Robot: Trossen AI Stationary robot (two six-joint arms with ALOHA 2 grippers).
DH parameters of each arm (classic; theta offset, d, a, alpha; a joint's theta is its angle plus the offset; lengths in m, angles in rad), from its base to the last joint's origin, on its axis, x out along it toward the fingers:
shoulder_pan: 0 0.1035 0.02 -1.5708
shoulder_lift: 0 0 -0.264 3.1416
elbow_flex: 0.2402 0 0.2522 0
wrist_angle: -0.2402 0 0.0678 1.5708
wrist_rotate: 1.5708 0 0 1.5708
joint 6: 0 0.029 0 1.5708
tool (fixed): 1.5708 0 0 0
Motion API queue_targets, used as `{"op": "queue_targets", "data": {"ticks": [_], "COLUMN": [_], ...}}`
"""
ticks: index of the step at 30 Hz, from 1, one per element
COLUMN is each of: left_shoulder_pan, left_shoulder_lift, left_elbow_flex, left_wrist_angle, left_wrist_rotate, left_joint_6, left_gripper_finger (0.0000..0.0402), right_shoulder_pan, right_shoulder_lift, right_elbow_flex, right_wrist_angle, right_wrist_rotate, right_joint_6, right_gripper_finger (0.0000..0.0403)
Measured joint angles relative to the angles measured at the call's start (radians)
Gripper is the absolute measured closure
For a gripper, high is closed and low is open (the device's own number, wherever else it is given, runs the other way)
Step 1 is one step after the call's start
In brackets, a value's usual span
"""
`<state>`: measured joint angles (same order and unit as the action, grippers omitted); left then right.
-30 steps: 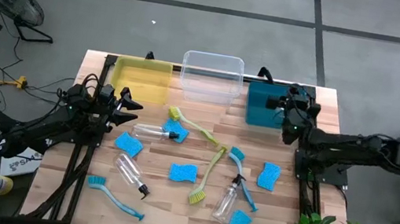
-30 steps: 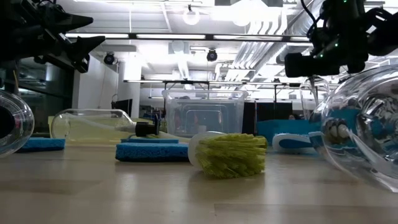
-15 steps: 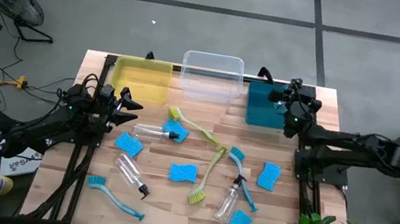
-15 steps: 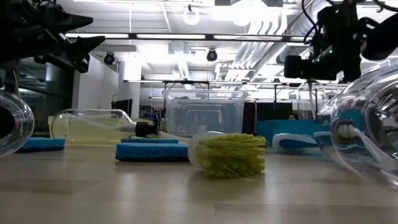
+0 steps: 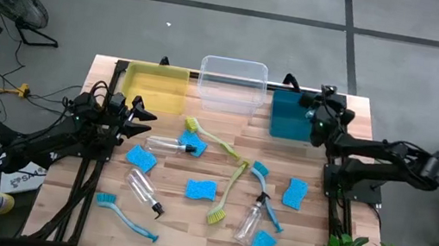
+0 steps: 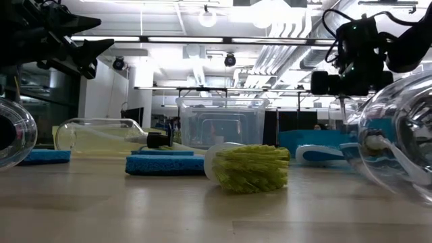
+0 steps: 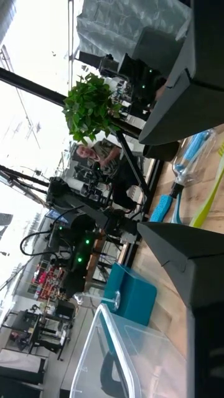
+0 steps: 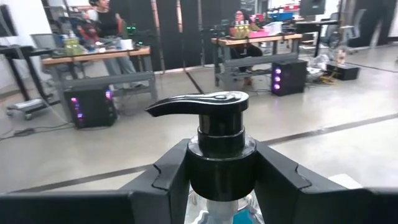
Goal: Pick & Place Kitchen Sink Supplies
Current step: Put the transparent spray bottle into the blue bin
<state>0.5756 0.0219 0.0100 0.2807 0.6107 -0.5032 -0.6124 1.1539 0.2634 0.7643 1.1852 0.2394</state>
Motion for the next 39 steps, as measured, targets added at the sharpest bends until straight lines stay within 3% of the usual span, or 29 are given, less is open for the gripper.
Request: {"op": "queue_targets", "data": {"ticks": [10,29,39], "left_shoulder_pan": [0.000,0.000,0.000], "left_shoulder_lift": [0.000,0.000,0.000], "left_elbow_flex": [0.000,0.000,0.000], "left_wrist_angle": [0.000,0.000,0.000], "left_wrist_rotate": [0.000,0.000,0.000], "left_joint_6": [0.000,0.000,0.000], "left_gripper_finger": [0.0192,0.0192,0.0192], "right_shoulder_pan": [-0.084,-0.195,-0.195], "right_shoulder_lift": [0.013,0.012,0.012], "right_elbow_flex": [0.000,-0.001,-0.001], "right_wrist_angle": [-0.004,-0.026,-0.025], "right_wrist_rotate": [0.007,-0.220,-0.209], "right_joint_6": [0.018,-0.026,-0.094], "right_gripper_finger": [0.0266,0.0242,0.0201]}}
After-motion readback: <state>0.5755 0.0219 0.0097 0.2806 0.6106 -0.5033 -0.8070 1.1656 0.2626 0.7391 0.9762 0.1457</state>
